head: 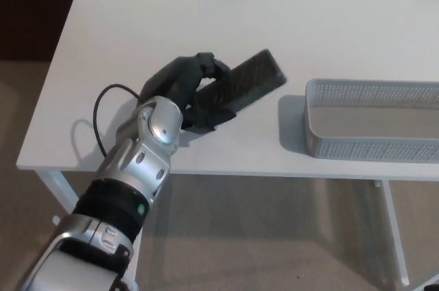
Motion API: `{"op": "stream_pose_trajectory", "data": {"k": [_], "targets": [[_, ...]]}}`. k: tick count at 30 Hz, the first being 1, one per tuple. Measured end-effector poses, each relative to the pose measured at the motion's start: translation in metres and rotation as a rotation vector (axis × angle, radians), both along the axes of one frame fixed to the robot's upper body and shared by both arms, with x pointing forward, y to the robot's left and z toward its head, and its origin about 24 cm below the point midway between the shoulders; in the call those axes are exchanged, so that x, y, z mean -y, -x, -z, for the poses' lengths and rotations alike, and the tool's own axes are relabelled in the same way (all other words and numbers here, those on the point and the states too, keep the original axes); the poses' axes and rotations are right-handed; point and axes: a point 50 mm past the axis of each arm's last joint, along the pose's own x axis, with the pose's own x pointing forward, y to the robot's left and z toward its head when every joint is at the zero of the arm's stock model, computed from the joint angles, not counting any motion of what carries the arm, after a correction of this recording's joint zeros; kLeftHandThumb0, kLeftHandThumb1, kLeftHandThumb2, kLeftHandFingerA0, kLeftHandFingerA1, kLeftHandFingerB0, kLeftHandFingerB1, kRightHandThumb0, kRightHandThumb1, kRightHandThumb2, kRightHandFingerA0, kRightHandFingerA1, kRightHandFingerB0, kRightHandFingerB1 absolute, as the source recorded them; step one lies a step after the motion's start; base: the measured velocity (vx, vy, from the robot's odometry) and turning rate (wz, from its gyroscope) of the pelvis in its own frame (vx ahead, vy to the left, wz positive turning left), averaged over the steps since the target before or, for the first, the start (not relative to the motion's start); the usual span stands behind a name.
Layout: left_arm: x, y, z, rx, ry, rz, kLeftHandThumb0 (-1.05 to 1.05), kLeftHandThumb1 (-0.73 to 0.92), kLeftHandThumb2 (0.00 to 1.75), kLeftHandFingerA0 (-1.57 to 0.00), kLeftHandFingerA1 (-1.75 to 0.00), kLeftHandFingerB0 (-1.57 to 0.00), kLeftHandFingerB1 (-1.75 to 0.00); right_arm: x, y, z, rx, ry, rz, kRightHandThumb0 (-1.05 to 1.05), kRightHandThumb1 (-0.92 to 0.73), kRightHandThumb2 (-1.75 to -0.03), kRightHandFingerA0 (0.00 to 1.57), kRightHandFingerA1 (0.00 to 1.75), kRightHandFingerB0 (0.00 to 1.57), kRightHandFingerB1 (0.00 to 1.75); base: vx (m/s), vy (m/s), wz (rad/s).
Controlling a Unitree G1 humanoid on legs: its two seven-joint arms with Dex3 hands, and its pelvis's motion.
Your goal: The robot walks towards a desk on which an eraser is kept on the left hand side and a container is kept on the right hand side. The robot picks up the eraser using its left hand and places it in the container.
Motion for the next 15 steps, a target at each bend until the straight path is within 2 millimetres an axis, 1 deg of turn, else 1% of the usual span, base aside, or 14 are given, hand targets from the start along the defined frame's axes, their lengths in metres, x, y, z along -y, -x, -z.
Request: {"op": "stream_pose_trajectory", "data": {"k": [1,2,3,4,5,6,7,8,9,10,12,13,14,15], "targets": [[0.001,-0.002,-0.005,0.011,0.006,0.001,-0.31,0.79,0.65,-0.69,-1.32,-0.58,-0.43,0.0,-0.001,0.0,0.002,0.001,-0.001,-0.22,-0.54,-0.55,0.7,0.48,0.65,0.47,0.0,0.0,0.0],[0.002,-0.004,-0.012,0.027,0.013,0.006,-0.33,0.78,0.66,-0.8,-1.42,-0.6,-0.45,0.0,-0.001,-0.001,0.003,0.001,-0.001,-0.22,-0.53,-0.55,0.7,0.48,0.65,0.47,0.0,0.0,0.0],[0.004,-0.005,-0.018,0.043,0.02,0.012,-0.34,0.79,0.68,-0.77,-1.49,-0.65,-0.85,0.0,-0.002,-0.001,0.004,0.001,-0.002,-0.21,-0.54,-0.56,0.71,0.49,0.65,0.48,0.0,0.0,0.0],[0.006,-0.006,-0.024,0.064,0.025,0.021,-0.36,0.8,0.67,-0.8,-1.42,-0.61,-0.55,0.0,-0.002,-0.001,0.004,0.001,-0.003,-0.2,-0.53,-0.55,0.71,0.5,0.65,0.49,0.0,0.0,0.0],[0.009,-0.007,-0.029,0.079,0.028,0.029,-0.36,0.83,0.64,-0.87,-1.29,-0.64,-0.54,0.0,-0.002,-0.001,0.004,0.001,-0.003,-0.21,-0.53,-0.55,0.72,0.5,0.66,0.49,0.0,0.0,0.0],[0.011,-0.007,-0.034,0.095,0.033,0.04,-0.36,0.81,0.67,-0.8,-1.42,-0.66,-0.79,0.0,-0.001,-0.001,0.003,0.001,-0.002,-0.22,-0.52,-0.55,0.72,0.5,0.65,0.48,0.0,0.0,0.0],[0.013,-0.007,-0.037,0.103,0.037,0.046,-0.38,0.82,0.63,-0.79,-0.98,-0.64,-0.55,0.0,-0.001,0.0,0.001,0.001,-0.002,-0.23,-0.52,-0.55,0.73,0.49,0.65,0.47,0.0,0.0,0.0],[0.016,-0.006,-0.04,0.112,0.043,0.053,-0.31,0.79,0.63,-0.82,-1.09,-0.76,-0.66,0.0,0.0,0.0,0.0,0.001,-0.002,-0.26,-0.52,-0.55,0.79,0.5,0.66,0.47,0.0,0.0,0.0],[0.022,-0.005,-0.047,0.13,0.046,0.075,-0.29,0.8,0.64,-0.83,-1.05,-0.77,-0.68,0.0,0.001,0.0,-0.003,0.002,-0.003,-0.26,-0.52,-0.55,0.8,0.51,0.67,0.47,0.0,0.0,0.0],[0.031,-0.003,-0.053,0.147,0.052,0.103,-0.39,0.77,0.63,-0.91,-0.94,-0.85,-0.58,-0.001,0.0,0.0,-0.006,0.006,-0.01,-0.26,-0.52,-0.55,0.81,0.51,0.67,0.47,0.0,0.0,0.0],[0.043,0.0,-0.063,0.17,0.061,0.141,-0.29,0.81,0.64,-0.85,-1.03,-0.79,-0.65,-0.002,0.0,0.001,-0.011,0.012,-0.023,-0.26,-0.52,-0.55,0.81,0.51,0.67,0.47,0.0,0.0,0.0],[0.05,0.002,-0.068,0.181,0.061,0.165,-0.29,0.82,0.64,-0.76,-1.32,-0.75,-0.77,-0.002,0.0,0.001,-0.013,0.015,-0.028,-0.24,-0.52,-0.55,0.79,0.51,0.67,0.47,0.0,0.0,0.0],[0.059,0.005,-0.071,0.186,0.059,0.191,-0.29,0.8,0.65,-0.74,-1.28,-0.73,-0.68,-0.002,0.0,0.001,-0.013,0.015,-0.028,-0.24,-0.52,-0.55,0.77,0.51,0.67,0.48,0.0,0.0,0.0],[0.067,0.007,-0.074,0.189,0.056,0.213,-0.3,0.79,0.63,-0.84,-0.79,-0.55,-0.41,-0.002,0.0,0.001,-0.013,0.015,-0.027,-0.24,-0.52,-0.55,0.76,0.5,0.66,0.48,0.0,0.0,0.0]]}}
